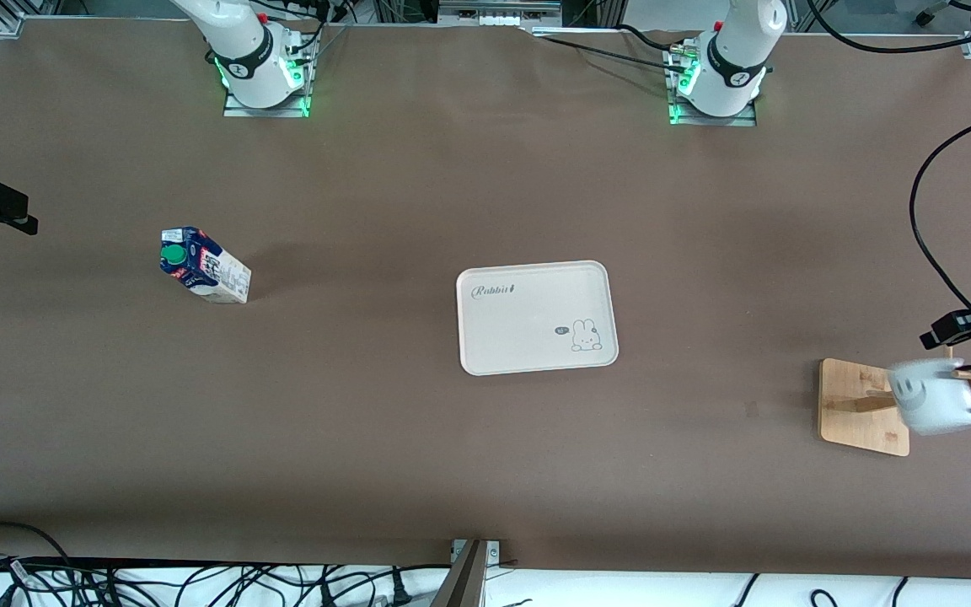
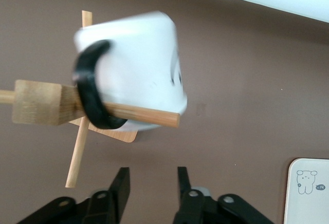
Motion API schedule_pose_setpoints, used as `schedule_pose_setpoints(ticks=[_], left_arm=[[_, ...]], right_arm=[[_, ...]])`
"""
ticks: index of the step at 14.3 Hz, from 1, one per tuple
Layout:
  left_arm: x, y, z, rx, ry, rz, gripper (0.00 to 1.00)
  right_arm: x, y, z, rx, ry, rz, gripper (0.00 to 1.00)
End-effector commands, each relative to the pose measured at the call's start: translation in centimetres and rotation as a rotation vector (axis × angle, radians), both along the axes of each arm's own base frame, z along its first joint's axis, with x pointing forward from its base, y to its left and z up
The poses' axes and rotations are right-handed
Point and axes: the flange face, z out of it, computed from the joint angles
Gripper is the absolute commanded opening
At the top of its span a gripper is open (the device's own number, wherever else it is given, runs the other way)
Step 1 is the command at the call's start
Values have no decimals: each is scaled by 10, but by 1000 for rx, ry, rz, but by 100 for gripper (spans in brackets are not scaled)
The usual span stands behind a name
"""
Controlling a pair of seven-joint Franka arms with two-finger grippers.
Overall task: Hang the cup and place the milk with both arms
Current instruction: 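Open the left gripper and draw it back from the hung mug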
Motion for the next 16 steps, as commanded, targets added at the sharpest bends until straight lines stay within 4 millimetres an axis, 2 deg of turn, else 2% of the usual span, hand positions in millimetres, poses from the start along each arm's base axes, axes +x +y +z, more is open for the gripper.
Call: schedule_pose_setpoints(ticks=[1,2,3,5,7,8,9,12,16], left_arm=[[8,-10,10,23,-12,-43,100],[11,-16,21,27,-28,-55,100],[11,-31,25,31,0,-85,100],[4,-82,44,89,54,-171,100],[-13,-132,60,200,126,-242,100],[-19,-147,70,218,128,-241,100],[-28,-148,77,209,125,-221,100],[-53,-151,75,187,130,-226,100],[-57,-149,78,176,131,-193,100]], right_arm=[[-7,0,0,-5,21,-132,100],[-7,-2,0,-6,21,-134,100],[-7,-2,0,-6,21,-132,100],[-6,-1,-1,-6,23,-126,100],[-6,2,-1,-4,22,-120,100],[-6,3,-1,-4,22,-118,100],[-6,5,0,-4,21,-117,100],[-6,7,0,-4,21,-112,100],[-6,6,-1,-4,23,-114,100]])
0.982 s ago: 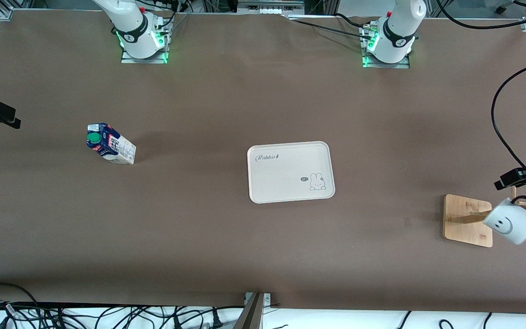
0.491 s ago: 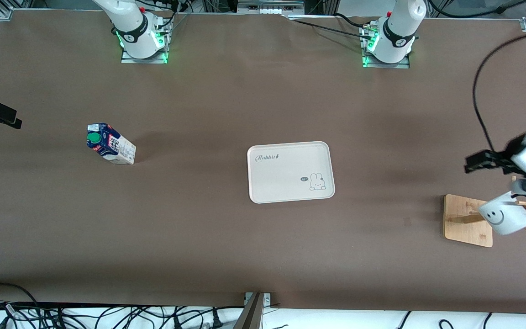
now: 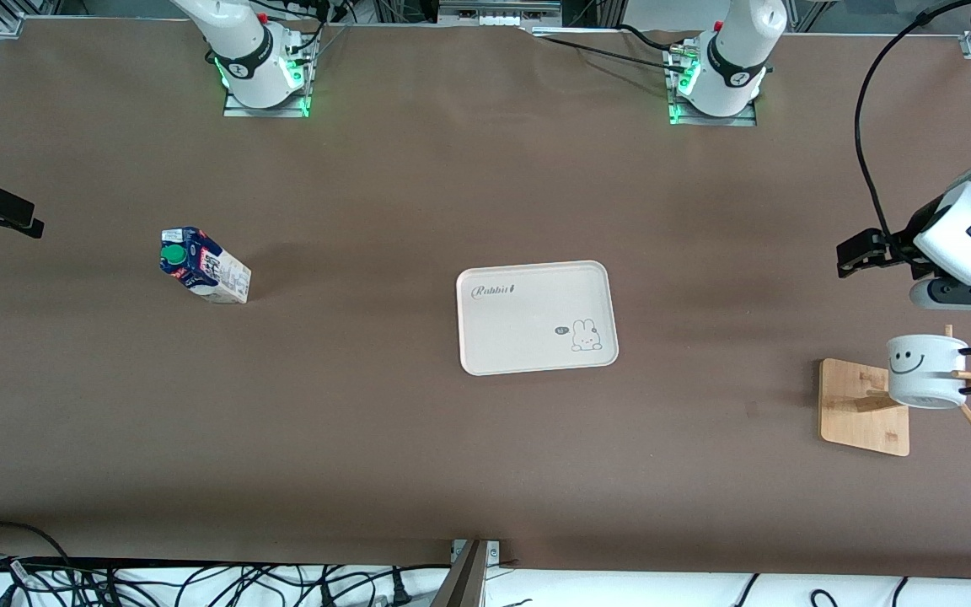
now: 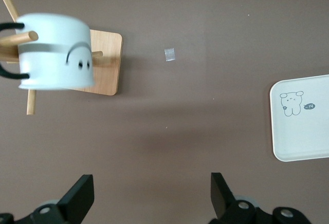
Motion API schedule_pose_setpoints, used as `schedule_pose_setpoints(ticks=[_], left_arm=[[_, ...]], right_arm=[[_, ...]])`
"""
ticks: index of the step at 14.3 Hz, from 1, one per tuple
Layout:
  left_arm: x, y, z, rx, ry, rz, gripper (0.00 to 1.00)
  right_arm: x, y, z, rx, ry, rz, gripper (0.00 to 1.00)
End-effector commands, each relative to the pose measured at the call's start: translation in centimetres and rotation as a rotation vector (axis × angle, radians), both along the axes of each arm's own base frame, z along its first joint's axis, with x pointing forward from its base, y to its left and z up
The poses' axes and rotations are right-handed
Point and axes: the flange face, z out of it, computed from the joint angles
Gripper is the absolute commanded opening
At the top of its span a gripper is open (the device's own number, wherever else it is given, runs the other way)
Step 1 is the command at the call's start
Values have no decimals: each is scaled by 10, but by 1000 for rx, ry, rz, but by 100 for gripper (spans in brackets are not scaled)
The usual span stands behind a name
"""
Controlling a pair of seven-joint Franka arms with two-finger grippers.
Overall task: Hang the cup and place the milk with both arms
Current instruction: 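Open the left gripper and draw it back from the hung mug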
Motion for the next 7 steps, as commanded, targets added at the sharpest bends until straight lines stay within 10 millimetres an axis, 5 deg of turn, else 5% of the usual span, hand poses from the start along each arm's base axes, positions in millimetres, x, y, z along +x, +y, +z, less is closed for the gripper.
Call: schedule_pose_setpoints(ticks=[1,7], left_arm=[[-10,-1,6,8,-16,30,100],[-19,-3,23,-61,-38,33,100]], right_arm=[[-5,1,2,-2,6,-12,100],[-5,2,2,1,6,-12,100]])
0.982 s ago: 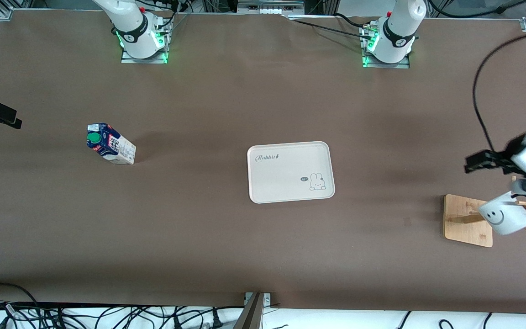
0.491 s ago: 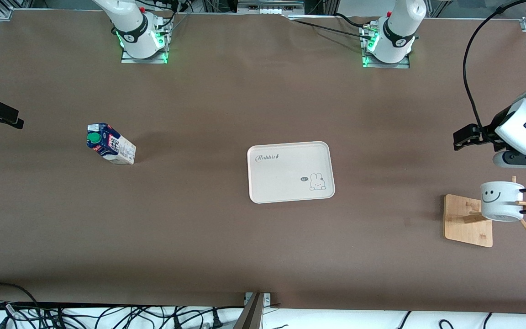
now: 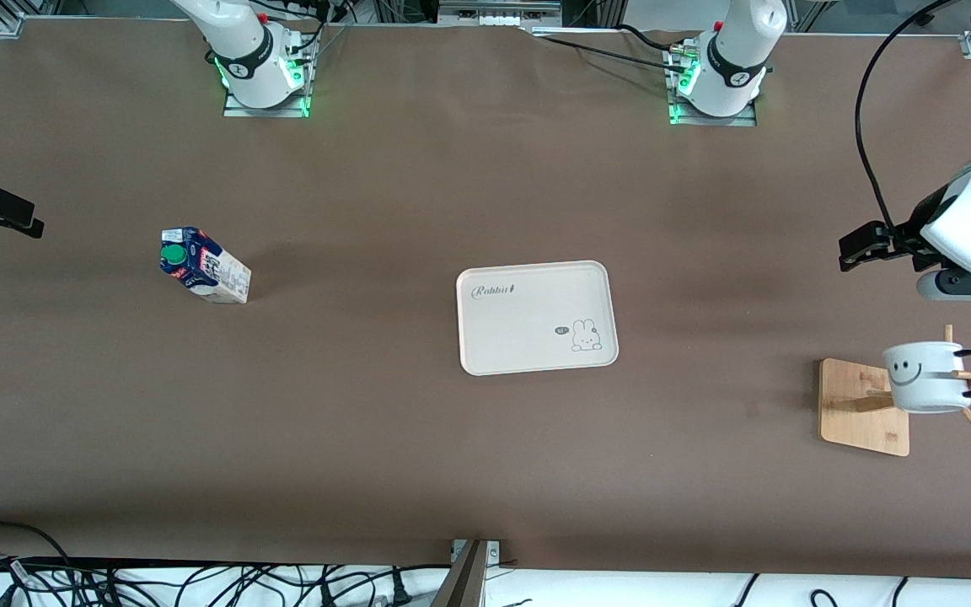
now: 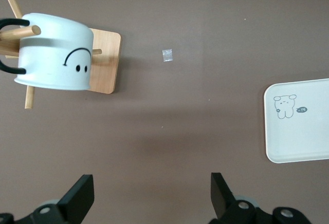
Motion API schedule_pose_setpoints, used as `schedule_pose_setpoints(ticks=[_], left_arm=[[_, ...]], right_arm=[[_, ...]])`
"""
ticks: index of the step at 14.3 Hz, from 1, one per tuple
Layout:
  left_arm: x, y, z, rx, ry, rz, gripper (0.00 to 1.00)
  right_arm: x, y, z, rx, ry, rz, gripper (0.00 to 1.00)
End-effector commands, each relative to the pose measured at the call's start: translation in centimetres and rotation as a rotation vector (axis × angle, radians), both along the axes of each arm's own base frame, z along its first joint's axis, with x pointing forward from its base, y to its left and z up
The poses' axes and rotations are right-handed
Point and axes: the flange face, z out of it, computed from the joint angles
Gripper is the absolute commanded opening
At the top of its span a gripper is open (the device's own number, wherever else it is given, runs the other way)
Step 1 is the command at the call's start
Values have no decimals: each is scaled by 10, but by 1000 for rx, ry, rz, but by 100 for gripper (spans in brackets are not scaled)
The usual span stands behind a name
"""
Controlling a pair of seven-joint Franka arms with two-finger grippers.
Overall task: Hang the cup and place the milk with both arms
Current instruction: 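Open the left gripper and draw it back from the hung mug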
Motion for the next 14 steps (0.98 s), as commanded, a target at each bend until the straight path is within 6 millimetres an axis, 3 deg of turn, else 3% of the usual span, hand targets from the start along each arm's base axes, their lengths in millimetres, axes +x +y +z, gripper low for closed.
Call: schedule_pose_setpoints(ticks=[1,4,14], left_arm=[[-19,-3,13,-45,-19,6,100],[-29,0,23,-55,-32,12,100],[-34,-2,16,-56,-27,40,100]], right_arm=[[-5,1,2,2,6,-13,100],[-5,1,2,1,5,-13,100],[-5,2,2,1,3,-13,100]])
